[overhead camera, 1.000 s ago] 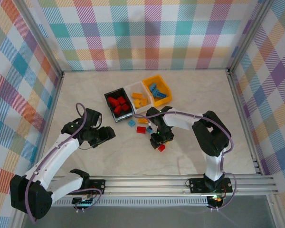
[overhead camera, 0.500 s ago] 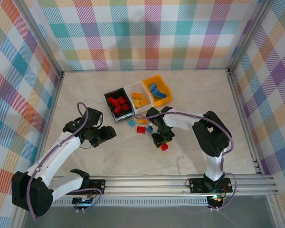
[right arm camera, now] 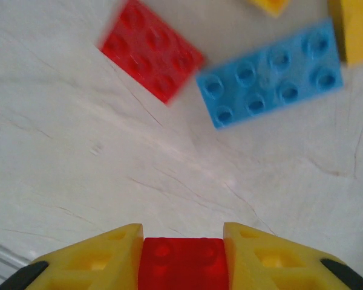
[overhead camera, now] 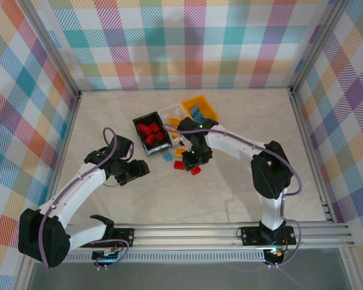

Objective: Sort the legos into containers by color

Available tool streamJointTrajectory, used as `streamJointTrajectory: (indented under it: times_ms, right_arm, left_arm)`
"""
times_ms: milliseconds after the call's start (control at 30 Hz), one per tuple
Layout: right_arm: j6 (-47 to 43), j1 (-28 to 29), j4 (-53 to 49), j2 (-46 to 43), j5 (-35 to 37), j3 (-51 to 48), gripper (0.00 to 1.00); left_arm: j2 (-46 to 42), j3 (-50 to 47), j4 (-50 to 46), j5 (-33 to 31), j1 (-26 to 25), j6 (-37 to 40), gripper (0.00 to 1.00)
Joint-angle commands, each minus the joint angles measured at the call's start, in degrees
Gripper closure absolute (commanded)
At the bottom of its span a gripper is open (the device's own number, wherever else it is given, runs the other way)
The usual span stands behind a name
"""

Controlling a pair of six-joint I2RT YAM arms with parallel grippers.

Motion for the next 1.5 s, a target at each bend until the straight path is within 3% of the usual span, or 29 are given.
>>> streamJointTrajectory:
  times_ms: [0,367,600,767,900,1267,1467]
  right_arm:
    - [1.7,-0.8,-2.1,4.7,-4.1,8.8,0.62]
    - [6.7,-2.0,-5.0,32.2,-12.0,55.5,0.59]
    - [12.4,-4.6,5.5,36.0,-14.9,57.1,0.49]
    - [11.0,-5.2,4.9,32.7,-14.7,56.8,0.47]
    - [7.5,-5.5,1.9,24.9,-12.6,50.0,0.45]
    - [8.7,-12.5,9.9,-8.7,-11.9,-0.7,0.38]
    - [9.6,-15.7,9.3,-19.9,-10.9,-13.9,0.36]
  left_arm:
    - [-0.4,1.5,-2.1,0.1,0.7,2.1,0.33]
    - [-2.8,0.0,-5.3,0.1,0.9,2.1,0.33]
    - [-2.8,0.2,-6.3,0.3,0.9,1.7,0.33]
    - [-1.3,0.2,-4.6,0.6,0.8,1.7,0.33]
    - [1.6,1.0,-1.9,0.6,-0.3,1.8,0.33]
    - [24.7,15.2,6.0,-3.5,-13.3,4.6,0.24]
    - [38.1,24.5,6.5,-3.3,-16.8,7.8,0.23]
